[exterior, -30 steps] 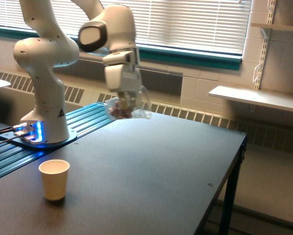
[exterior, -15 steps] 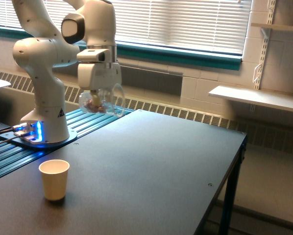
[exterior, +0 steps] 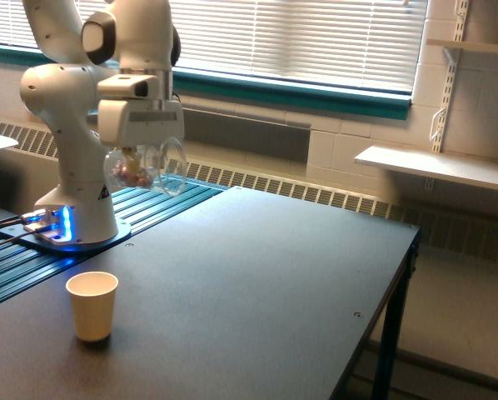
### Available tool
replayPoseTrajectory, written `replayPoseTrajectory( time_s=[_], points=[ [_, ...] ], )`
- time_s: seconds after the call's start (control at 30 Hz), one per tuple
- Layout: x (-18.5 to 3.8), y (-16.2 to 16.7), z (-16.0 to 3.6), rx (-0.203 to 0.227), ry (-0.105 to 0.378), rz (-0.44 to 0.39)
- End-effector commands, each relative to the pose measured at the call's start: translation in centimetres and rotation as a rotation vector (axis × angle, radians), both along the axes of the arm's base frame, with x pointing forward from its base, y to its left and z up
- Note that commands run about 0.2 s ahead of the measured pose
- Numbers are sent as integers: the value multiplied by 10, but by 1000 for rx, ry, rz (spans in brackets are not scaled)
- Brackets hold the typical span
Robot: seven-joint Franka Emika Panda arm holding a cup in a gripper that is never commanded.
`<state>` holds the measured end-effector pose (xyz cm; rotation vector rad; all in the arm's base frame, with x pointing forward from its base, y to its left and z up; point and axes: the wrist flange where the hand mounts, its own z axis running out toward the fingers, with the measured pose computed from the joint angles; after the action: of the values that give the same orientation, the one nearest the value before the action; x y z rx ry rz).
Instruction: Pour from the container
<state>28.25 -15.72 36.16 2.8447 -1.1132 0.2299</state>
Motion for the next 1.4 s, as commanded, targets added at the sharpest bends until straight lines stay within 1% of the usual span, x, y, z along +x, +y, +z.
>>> replayPoseTrajectory(
  time_s=[0.03, 0.17, 0.23, 0.3, 0.37, 0.43, 0.5, 0.57, 0.63, 0.77, 0.8, 0.83, 0.9, 1.03, 1.07, 1.1, 1.2, 1.3, 1.4],
  points=[
    [-16, -6, -17, 8, 66, 2],
    [-24, -14, -26, -10, 84, -32],
    [-28, -18, -32, -22, 101, -50],
    [-31, -24, -35, -21, 102, -56],
    [-36, -31, -39, -30, 112, -96],
    [-39, -40, -40, -23, 101, -110],
    [-43, -48, -42, -38, 109, -150],
    [-45, -57, -43, -36, 103, -172],
    [-47, -65, -46, -47, 113, -198],
    [-47, -76, -52, -54, 110, -217],
    [-46, -79, -53, -55, 102, -224],
    [-46, -81, -55, -48, 96, -224],
    [-47, -86, -59, -35, 103, -228],
    [-53, -98, -67, -13, 131, -244],
    [-55, -100, -69, -14, 146, -256],
    [-57, -103, -70, -12, 149, -268],
    [-59, -109, -73, 17, 144, -290],
    [-61, -112, -77, 44, 164, -293],
    [-63, -115, -81, 66, 171, -302]
  ],
)
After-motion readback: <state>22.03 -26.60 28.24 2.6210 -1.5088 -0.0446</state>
